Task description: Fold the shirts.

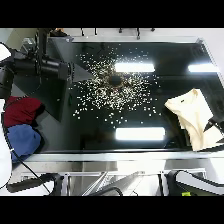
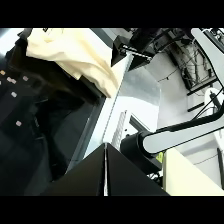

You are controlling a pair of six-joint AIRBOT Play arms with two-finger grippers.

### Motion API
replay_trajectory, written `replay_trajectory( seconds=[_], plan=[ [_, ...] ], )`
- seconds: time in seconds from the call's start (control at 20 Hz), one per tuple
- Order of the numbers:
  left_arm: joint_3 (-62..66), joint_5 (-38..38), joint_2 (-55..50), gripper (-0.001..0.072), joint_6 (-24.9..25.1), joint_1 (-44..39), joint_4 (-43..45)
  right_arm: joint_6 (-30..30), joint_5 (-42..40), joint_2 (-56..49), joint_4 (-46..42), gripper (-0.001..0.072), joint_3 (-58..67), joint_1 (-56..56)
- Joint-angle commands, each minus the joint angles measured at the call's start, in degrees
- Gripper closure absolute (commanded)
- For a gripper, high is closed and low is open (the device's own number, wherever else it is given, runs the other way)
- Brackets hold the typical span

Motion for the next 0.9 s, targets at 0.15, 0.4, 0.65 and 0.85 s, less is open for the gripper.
replay_trajectory(
  seconds=[0.15,0.4,0.65,0.85],
  plan=[
    [-0.04,2.34,-0.02,0.0690,-0.50,-0.04,0.26,-7.69,-11.98,10.40,25.73,0.0015,1.77,3.52],
    [-10.82,3.82,5.60,0.0691,-2.32,-6.45,0.46,-9.77,-22.16,18.75,36.98,0.0021,-8.72,22.47],
    [-30.29,10.73,17.70,0.0690,-3.56,-15.21,0.48,-9.16,-36.89,21.68,38.47,0.0559,-24.72,47.69],
    [-42.77,18.75,26.18,0.0691,-5.18,-19.08,3.89,-10.47,-47.01,19.43,41.38,0.0690,-29.68,60.30]
  ],
)
